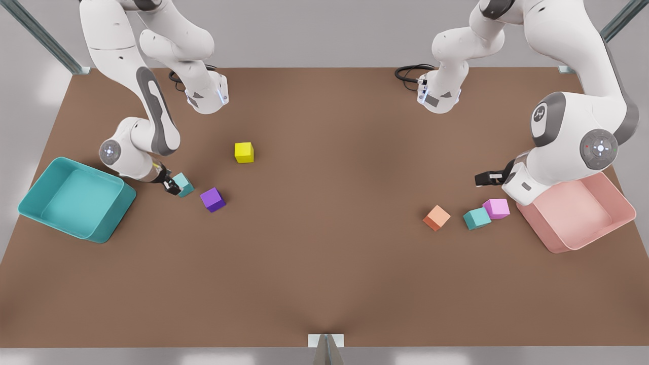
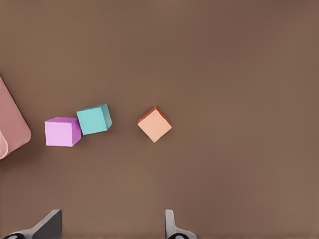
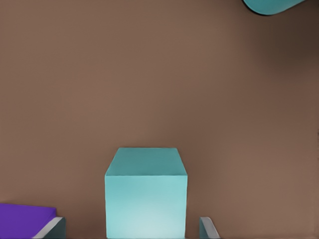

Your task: Stack the two blue cubes on top of each other

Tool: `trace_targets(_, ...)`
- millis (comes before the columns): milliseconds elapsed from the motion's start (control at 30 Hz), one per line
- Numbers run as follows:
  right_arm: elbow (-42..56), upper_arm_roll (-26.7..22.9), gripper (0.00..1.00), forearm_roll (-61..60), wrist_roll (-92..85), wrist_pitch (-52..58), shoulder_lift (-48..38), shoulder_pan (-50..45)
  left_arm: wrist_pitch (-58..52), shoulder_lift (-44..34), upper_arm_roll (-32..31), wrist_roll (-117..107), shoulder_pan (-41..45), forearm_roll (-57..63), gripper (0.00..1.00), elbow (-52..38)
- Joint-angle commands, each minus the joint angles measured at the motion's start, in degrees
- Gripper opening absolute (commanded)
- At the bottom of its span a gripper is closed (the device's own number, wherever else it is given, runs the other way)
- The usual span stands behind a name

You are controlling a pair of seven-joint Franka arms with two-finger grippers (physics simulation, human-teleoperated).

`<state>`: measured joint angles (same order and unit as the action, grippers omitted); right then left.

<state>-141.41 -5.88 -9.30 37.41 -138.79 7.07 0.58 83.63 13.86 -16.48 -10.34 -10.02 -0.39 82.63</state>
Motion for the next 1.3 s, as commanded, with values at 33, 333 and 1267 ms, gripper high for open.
trace_targets(33,0.0,0.0,1.00,-0.1,1.9,-0.4,0.8,-0.1,-0.3,-0.1,0.0,0.0,0.0,0.0,1.00,0.1)
trace_targets(333,0.1,0.0,1.00,-0.2,1.9,-0.4,2.3,-0.1,-0.3,-0.1,0.0,-0.1,0.0,0.0,1.00,0.3)
trace_targets(1267,7.8,2.1,0.64,-5.4,1.8,6.5,7.7,-0.5,-0.3,0.0,0.0,-0.3,-0.2,0.0,1.00,0.2)
